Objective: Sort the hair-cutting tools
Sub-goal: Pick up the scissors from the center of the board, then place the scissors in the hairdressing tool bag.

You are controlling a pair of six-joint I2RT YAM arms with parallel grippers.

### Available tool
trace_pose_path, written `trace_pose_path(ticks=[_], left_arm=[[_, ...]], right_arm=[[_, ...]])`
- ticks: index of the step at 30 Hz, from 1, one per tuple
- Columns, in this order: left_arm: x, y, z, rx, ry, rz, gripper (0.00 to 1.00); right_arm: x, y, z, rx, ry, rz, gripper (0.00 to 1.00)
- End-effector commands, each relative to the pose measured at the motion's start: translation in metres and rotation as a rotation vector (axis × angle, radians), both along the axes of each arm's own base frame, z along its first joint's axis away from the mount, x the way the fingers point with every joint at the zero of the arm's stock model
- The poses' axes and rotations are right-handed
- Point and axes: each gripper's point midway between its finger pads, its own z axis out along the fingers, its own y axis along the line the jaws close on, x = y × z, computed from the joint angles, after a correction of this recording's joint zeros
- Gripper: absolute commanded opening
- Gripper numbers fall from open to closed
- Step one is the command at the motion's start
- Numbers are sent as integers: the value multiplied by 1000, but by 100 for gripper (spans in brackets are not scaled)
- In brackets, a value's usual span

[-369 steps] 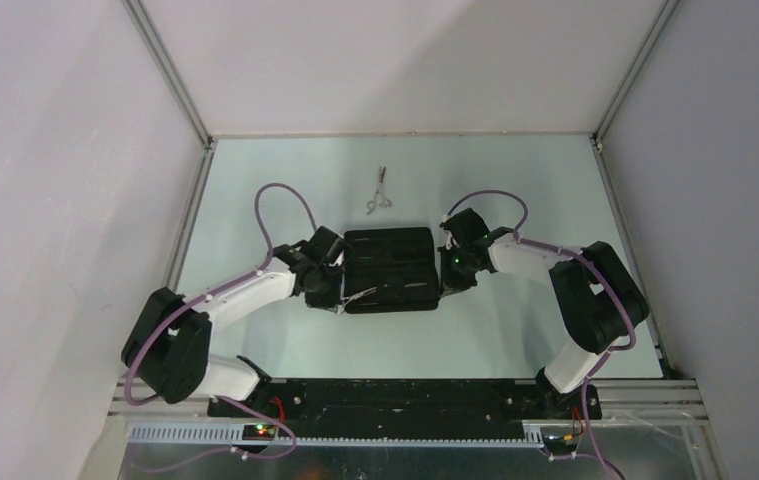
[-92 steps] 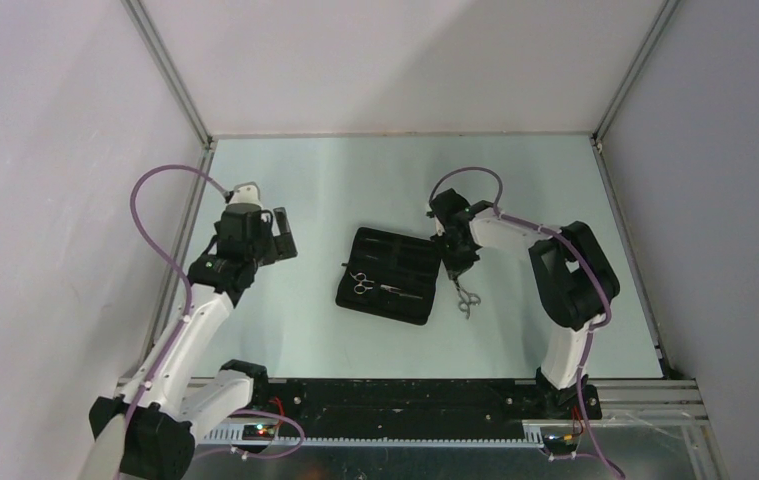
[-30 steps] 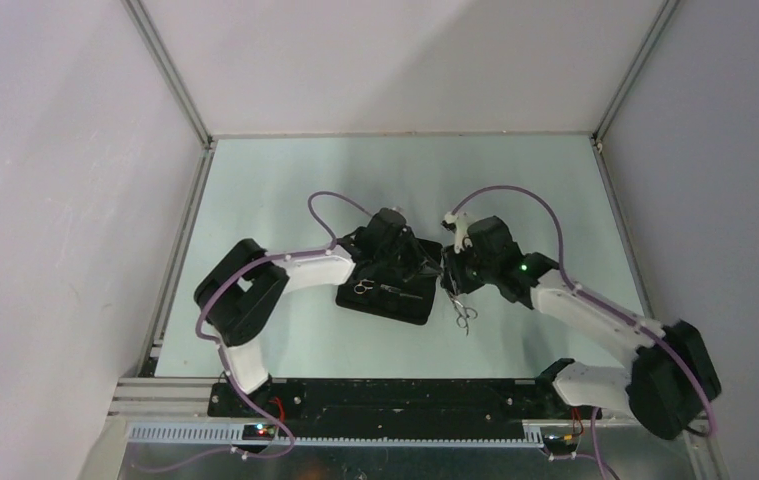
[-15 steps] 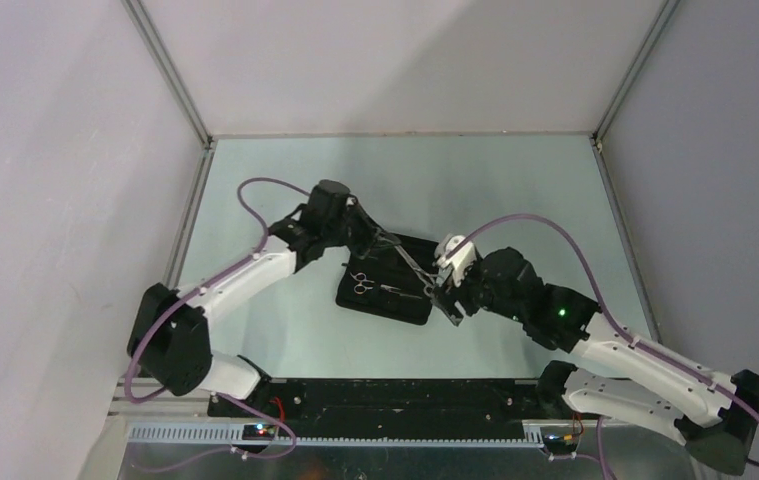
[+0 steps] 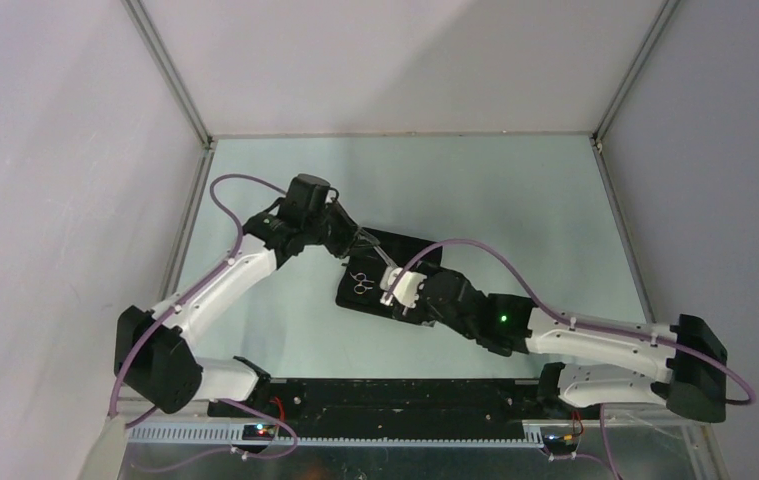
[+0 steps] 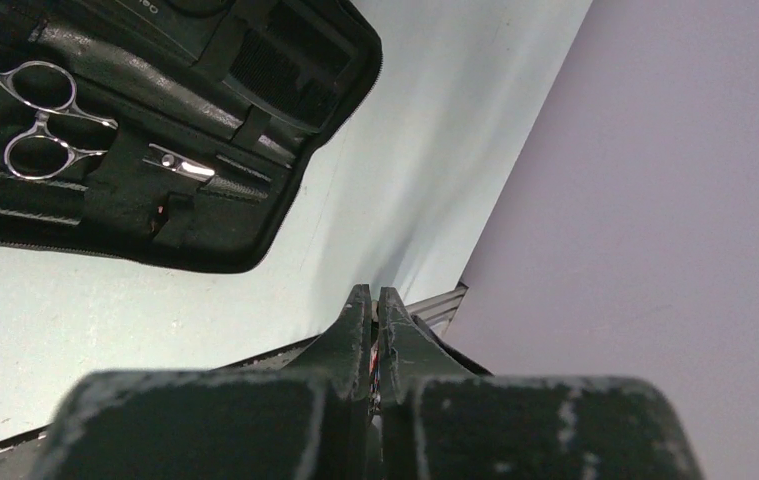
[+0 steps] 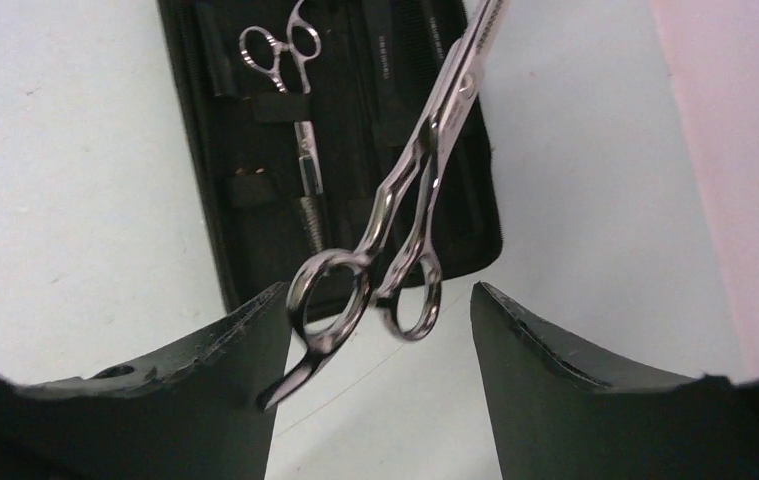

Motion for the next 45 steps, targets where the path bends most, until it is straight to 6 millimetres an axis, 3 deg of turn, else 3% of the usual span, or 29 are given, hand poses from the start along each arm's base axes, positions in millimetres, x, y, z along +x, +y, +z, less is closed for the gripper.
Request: trace_pose_path(ticks=[1,3,5,7,8,9,10,12,15,16,17,18,19,23,30,33,38,45], left_arm=[[-6,1,26,-47,-32,-11,0],[-7,1,27,-55,-27,-8,0],[-8,0,29,-65,-25,-8,0],[-7,0,30,-70,-24,-6,0],[-7,0,30,-73,-24,-5,0],[-6,0,31,-76,-29,-2,1],[-5,0,34,-85,-39,-4,7],[-2,1,37,-99,-61,-4,24],[4,12,42,-81,-116,12,42],[8,20,39,-50,-138,18,49],[9,25,42,-37,-160,23,57],[12,33,40,-1,-190,23,62],[12,37,41,20,-210,20,71],[9,71,18,255,-251,-17,85],[-11,97,-48,445,-207,-110,84],[-14,98,-72,457,-172,-119,81],[-21,105,-113,526,-69,-160,75],[-22,101,-143,535,2,-208,63]], right_arm=[[25,11,38,40,-179,-70,68],[26,16,39,40,-201,-62,63],[25,21,39,40,-208,-45,51],[25,24,37,43,-203,-44,32],[25,24,37,45,-198,-42,18],[23,25,36,57,-181,-38,12],[21,25,34,59,-168,-36,2],[15,23,29,71,-102,-26,0],[-4,19,17,119,87,-10,0],[-2,13,18,143,129,-25,0],[-16,13,9,162,244,-2,0],[-9,4,10,195,296,-37,0],[-25,5,3,217,428,-1,0],[-39,-17,-10,296,747,-12,0],[-45,-31,-21,477,1204,-25,0],[-43,-37,-41,503,1360,-74,0],[-46,-41,-68,477,1453,-118,0],[-44,-50,-95,510,1544,-185,0]])
